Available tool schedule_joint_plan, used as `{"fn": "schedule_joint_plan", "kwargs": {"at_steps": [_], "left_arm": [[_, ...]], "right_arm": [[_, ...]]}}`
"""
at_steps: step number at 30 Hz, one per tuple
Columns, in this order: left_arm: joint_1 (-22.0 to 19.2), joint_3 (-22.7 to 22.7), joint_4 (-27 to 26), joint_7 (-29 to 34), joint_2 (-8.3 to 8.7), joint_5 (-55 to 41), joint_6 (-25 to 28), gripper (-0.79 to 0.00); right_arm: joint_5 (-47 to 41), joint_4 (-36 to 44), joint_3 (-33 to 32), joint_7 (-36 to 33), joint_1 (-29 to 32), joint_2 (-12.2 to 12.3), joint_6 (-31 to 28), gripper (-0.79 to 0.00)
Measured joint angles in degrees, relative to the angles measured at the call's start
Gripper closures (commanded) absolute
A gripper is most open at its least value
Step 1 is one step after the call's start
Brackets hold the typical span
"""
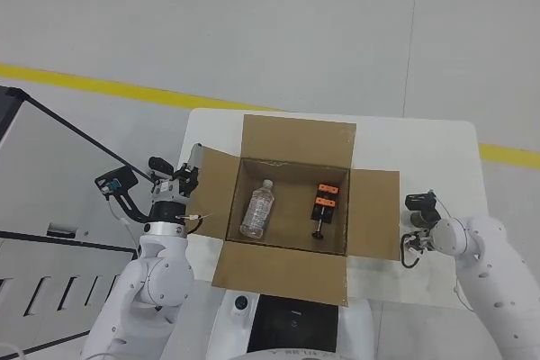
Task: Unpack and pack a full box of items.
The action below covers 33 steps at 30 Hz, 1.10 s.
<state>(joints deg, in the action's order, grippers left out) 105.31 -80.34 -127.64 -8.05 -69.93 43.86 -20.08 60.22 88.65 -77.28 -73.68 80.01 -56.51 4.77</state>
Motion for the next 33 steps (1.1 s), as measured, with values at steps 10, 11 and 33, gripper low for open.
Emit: {"fn": "schedule_joint_plan", "kwargs": {"at_steps": [10,11,33], "left_arm": [[0.00,0.00,0.00,0.00,0.00,0.00,0.00,-0.785],[0.00,0.00,0.00,0.00,0.00,0.00,0.00,-0.785],[0.00,0.00,0.00,0.00,0.00,0.00,0.00,-0.785]], "right_arm": [[0.34,-1.83,0.65,0.51,-0.76,-0.26,0.11,-0.286],[0.34,-1.94,0.71,0.57,-0.81,-0.29,0.10,-0.283],[1.01,4.11,-0.99,0.20,2.19,-0.10,-1.34,0.000]]}}
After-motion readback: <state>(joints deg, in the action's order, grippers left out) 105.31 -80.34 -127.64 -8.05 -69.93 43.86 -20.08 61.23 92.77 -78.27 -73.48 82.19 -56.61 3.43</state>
